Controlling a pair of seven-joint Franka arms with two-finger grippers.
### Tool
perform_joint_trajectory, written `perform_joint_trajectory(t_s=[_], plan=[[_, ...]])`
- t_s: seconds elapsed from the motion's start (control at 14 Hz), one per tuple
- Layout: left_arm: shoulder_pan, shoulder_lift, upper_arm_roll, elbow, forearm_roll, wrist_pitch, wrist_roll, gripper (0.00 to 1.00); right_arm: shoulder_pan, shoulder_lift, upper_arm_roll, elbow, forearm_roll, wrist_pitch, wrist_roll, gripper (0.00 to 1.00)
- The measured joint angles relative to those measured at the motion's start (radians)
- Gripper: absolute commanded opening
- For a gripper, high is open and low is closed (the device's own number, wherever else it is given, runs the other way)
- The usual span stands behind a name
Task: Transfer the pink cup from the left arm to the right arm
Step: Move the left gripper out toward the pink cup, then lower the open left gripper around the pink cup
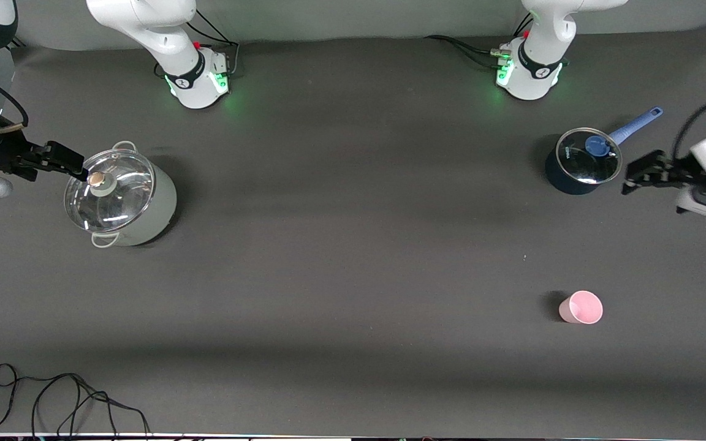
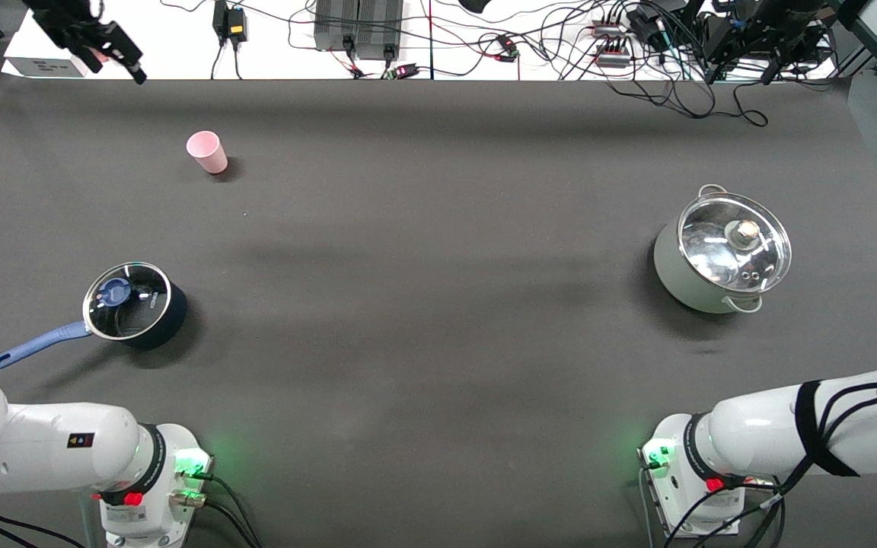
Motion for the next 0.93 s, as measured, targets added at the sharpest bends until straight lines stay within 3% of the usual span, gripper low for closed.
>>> perform_joint_trajectory(t_s=[0.29,0.93], plan=[[0.200,0.109,0.008,-0.001,-0.221,0.021,0.441,1.00,0.000,0.002,0.000,0.000,0.000,-0.001,0.000,1.00],[0.389,0.496,0.008,-0.011,-0.773,0.117,1.356,1.00,0.000,0.003,0.000,0.000,0.000,-0.002,0.000,1.00]])
